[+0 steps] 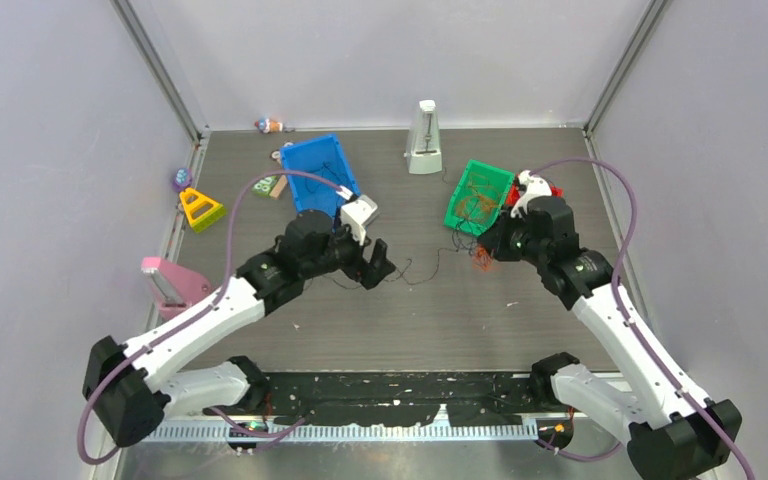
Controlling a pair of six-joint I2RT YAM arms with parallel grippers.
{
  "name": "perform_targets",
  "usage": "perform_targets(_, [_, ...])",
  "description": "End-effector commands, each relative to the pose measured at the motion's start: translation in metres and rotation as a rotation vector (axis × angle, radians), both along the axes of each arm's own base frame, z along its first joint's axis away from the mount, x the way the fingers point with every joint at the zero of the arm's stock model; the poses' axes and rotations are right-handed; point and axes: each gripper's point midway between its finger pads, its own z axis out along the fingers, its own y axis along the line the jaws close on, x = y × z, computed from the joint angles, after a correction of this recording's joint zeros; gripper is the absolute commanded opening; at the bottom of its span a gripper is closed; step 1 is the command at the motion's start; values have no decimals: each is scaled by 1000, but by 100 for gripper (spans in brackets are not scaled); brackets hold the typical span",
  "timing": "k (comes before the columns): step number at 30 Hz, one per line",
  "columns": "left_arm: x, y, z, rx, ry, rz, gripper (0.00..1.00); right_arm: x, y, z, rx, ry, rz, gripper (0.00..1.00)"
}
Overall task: Untangle the cables
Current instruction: Untie the cable.
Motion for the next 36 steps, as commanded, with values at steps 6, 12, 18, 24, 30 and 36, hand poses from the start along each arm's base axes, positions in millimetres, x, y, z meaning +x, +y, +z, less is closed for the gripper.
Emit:
perform_targets(6, [21, -84, 9, -267, -293, -199, 81, -9, 17, 83, 100, -130, 99, 5])
perform_targets(12, [41, -114, -7, -319, -305, -187, 82, -13, 23, 96, 155, -143, 119, 5])
perform_targets(18, [54, -143, -18, -351, -256, -214, 83, -18, 31, 108, 206, -149, 147, 5])
perform_targets(24, [67, -160, -37, -362, -166, -170, 57, -21, 32, 122, 228, -177, 151, 5])
perform_targets(30, [74, -125, -36, -332, -174, -12, 0, -10, -11, 103, 102, -168, -84, 5])
perform_targets(36, [92, -30, -37, -311, -57, 211, 0, -13, -86, 49, -40, -89, -488, 5])
